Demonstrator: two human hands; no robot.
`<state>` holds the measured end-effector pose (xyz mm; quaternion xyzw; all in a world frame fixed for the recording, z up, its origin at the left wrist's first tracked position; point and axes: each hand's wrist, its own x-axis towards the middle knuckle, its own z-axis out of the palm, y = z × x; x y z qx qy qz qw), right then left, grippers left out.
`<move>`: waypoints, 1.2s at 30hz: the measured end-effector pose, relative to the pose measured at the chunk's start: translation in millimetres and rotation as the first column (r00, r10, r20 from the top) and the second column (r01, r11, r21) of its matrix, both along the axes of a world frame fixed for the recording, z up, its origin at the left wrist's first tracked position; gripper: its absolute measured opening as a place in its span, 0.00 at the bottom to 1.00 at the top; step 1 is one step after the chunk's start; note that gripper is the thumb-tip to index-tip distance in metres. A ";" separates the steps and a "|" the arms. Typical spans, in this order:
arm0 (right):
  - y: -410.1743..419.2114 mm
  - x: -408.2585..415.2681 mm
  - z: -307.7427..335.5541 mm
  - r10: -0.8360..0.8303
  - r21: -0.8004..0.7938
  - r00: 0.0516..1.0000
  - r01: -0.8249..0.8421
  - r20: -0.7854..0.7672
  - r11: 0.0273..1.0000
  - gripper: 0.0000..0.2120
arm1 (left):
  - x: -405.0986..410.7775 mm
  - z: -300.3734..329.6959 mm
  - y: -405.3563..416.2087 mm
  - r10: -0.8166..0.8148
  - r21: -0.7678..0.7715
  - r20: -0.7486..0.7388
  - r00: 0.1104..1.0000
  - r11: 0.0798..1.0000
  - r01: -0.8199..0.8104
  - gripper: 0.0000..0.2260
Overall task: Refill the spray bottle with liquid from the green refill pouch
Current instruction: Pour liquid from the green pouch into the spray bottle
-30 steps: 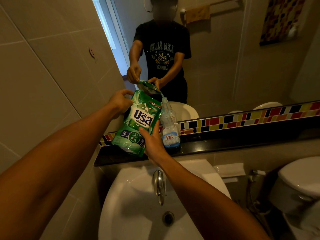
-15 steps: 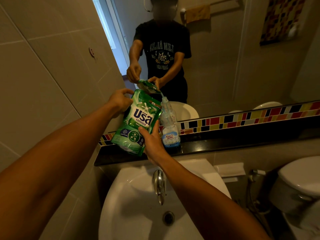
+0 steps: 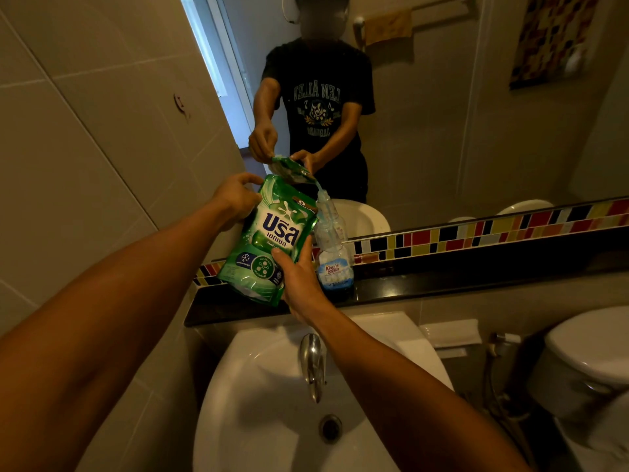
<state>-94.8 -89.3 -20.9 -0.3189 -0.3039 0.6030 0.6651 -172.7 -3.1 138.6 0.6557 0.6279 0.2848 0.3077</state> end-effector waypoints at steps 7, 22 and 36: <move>0.8 -1.1 -0.1 0.009 0.007 1.000 -0.009 0.001 1.000 0.42 | -0.8 1.1 -0.1 -0.008 0.005 -0.008 1.000 1.000 0.008 0.17; -1.6 -1.8 2.7 0.004 0.005 1.000 -0.004 0.006 1.000 0.38 | -0.2 4.8 -1.3 -0.015 0.004 -0.020 1.000 1.000 0.015 0.16; 1.8 -6.3 2.4 -0.013 0.014 1.000 0.013 -0.011 1.000 0.41 | -1.4 4.1 3.7 -0.010 0.033 -0.051 0.999 0.999 0.011 0.18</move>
